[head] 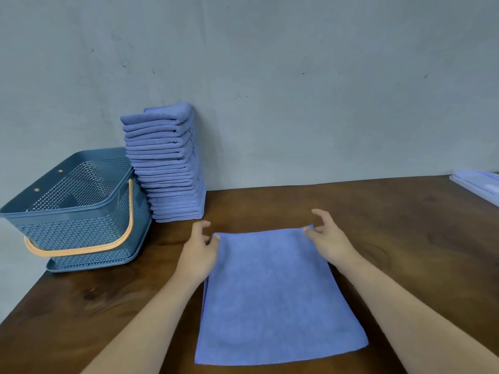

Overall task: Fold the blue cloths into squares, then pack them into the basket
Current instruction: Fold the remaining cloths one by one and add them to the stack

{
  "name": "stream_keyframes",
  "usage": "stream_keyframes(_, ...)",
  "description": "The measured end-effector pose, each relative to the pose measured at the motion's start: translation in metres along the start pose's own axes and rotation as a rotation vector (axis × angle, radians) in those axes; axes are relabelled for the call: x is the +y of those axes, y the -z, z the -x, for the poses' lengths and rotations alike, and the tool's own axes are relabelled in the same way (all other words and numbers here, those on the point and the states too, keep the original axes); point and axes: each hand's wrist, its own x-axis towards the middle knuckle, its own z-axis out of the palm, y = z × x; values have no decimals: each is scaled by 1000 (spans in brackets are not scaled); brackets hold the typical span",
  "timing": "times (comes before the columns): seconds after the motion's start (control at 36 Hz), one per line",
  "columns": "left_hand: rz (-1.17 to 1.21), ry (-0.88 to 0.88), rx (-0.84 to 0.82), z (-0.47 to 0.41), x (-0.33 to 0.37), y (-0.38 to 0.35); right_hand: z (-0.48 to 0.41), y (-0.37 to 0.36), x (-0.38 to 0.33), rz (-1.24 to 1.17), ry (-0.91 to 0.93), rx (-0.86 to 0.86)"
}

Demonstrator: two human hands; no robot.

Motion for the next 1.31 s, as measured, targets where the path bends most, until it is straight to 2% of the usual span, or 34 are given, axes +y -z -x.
stream_keyframes(0.19,-105,-164,-21,7,-23,-9,12,-11,21,103,119,107)
stream_keyframes(0.42,-169,-156,79,-3,-26,-8,12,-16,29,142,116,91)
stream_keyframes(0.53,-433,-234,66,-1,-35,-14,12,-16,25,157,129,84)
stream_keyframes(0.58,-484,-244,83,1,-38,-17,10,-17,25,177,134,73)
stream_keyframes(0.72,-490,-244,80,2,-40,-18,1,-14,21,185,211,130)
stream_keyframes(0.78,-473,-233,69,2,-42,-18,-2,-15,26,282,264,145)
stream_keyframes(0.86,-352,-221,67,1,-44,-14,-3,-20,38,549,303,139)
stream_keyframes(0.94,-226,-197,78,-1,-45,-13,-4,-21,41,630,274,165)
stream_keyframes(1.06,-376,-212,69,-4,-47,-16,-5,-24,39,642,250,188)
stream_keyframes(1.14,-362,-188,50,-8,-46,-15,-3,-24,39,623,256,221)
stream_keyframes(1.19,-273,-166,14,-8,-46,-10,2,-22,35,654,318,289)
stream_keyframes(1.25,-170,-119,20,-5,-43,-2,9,-21,30,713,458,331)
stream_keyframes(1.31,-233,-157,104,7,-33,-1,15,-22,20,712,603,226)
